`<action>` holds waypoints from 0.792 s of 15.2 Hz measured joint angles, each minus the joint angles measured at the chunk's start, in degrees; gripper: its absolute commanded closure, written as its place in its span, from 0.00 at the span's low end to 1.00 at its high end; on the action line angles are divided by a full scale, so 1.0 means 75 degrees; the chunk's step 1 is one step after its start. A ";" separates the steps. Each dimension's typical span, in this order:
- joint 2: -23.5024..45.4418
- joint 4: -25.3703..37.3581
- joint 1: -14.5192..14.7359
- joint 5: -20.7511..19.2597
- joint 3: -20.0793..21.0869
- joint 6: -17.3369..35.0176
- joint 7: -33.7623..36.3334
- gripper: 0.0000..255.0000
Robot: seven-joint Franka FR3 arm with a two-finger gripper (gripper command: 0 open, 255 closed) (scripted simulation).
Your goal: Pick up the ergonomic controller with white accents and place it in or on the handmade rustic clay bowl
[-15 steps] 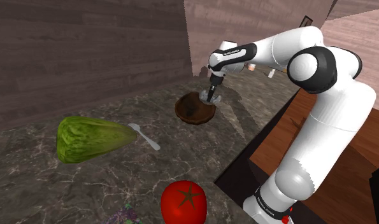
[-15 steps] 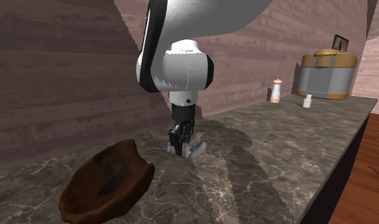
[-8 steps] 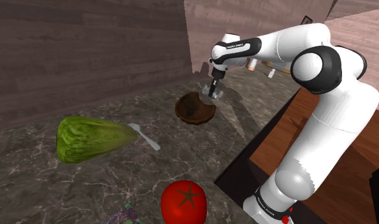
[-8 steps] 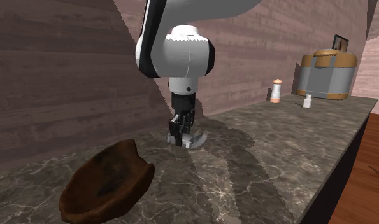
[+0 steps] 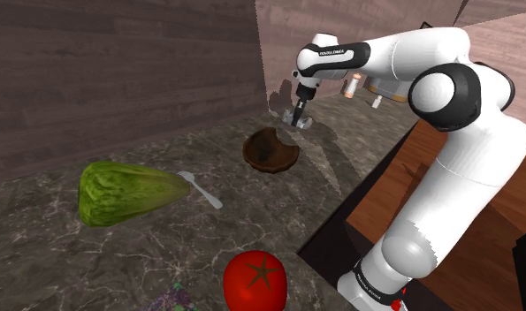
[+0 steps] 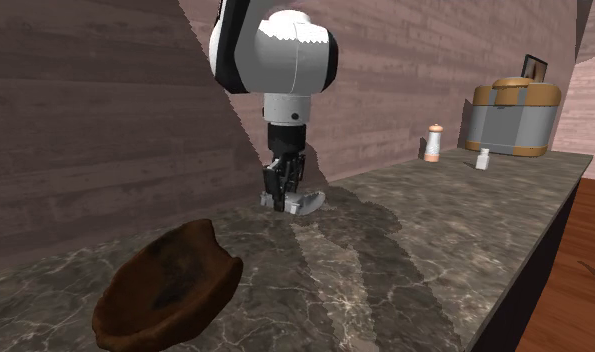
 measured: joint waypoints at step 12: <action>-0.0075 0.1149 -0.0021 -0.0042 -0.0022 -0.1220 0.0031 1.00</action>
